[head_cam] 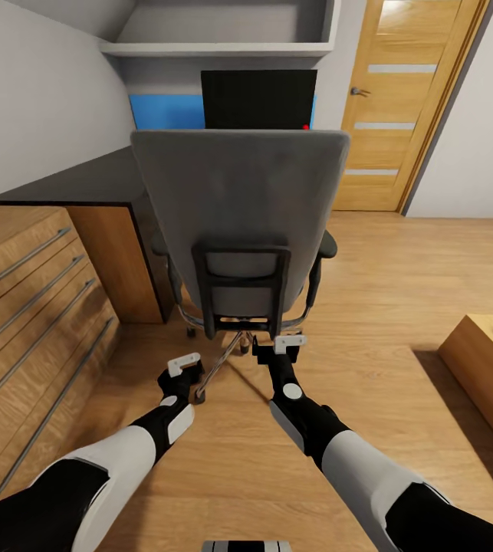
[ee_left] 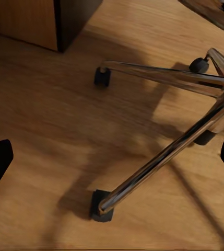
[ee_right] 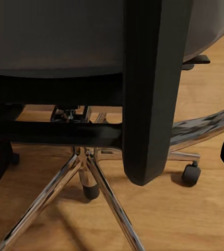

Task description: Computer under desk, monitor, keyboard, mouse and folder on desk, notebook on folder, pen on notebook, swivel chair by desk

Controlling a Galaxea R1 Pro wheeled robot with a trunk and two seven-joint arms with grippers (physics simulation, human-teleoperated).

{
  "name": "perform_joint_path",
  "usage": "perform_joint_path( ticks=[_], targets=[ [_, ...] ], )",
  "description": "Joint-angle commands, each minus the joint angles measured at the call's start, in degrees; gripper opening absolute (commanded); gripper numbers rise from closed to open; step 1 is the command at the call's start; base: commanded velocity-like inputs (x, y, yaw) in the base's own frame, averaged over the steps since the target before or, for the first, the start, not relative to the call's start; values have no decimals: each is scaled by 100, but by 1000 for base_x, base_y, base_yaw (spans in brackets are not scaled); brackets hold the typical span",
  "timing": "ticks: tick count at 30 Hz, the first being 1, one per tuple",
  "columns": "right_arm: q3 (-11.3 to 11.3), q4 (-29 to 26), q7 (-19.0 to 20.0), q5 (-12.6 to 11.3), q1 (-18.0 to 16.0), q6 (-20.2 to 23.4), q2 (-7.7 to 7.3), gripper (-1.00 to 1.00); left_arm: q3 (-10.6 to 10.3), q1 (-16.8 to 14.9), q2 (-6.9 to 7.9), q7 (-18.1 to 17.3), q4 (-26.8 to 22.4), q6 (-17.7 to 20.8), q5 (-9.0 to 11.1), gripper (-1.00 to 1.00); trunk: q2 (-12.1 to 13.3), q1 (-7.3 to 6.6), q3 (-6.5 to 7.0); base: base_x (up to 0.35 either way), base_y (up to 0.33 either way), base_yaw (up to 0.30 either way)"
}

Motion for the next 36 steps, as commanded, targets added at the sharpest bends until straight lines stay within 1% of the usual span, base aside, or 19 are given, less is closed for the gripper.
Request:
perform_joint_path(
  ticks=[1,5,9,10,17,23,36],
  targets=[
    [49,4,-35,-60,-7,-31,-4,100,-55,-4,-10,29,8,-16,36,100,-2,-1,-4,10,0,0],
    [48,7,-35,-60,-7,-31,-4,100,-129,-3,-56,25,29,-16,-7,100,-2,-1,-4,6,0,0],
    [52,10,-36,-60,-7,-31,-4,100,-215,-4,-172,18,209,-22,-121,100,-2,-1,-4,1,0,0],
    [52,10,-36,-60,-7,-31,-4,100,-222,-4,-178,18,227,-23,-132,100,-2,-1,-4,0,0,0],
    [51,11,-36,-60,-7,-31,-4,100,-251,-4,-178,-80,285,-31,-171,100,-2,-1,-4,0,0,0],
    [45,11,-36,-60,-7,-31,-11,100,-251,-3,-178,-343,296,-38,-177,100,-2,-1,-4,0,0,-31],
    [45,11,-36,-60,-7,-31,-21,100,-249,-3,-178,-376,297,-59,-176,100,-2,-1,-4,0,0,-210]
  ],
)
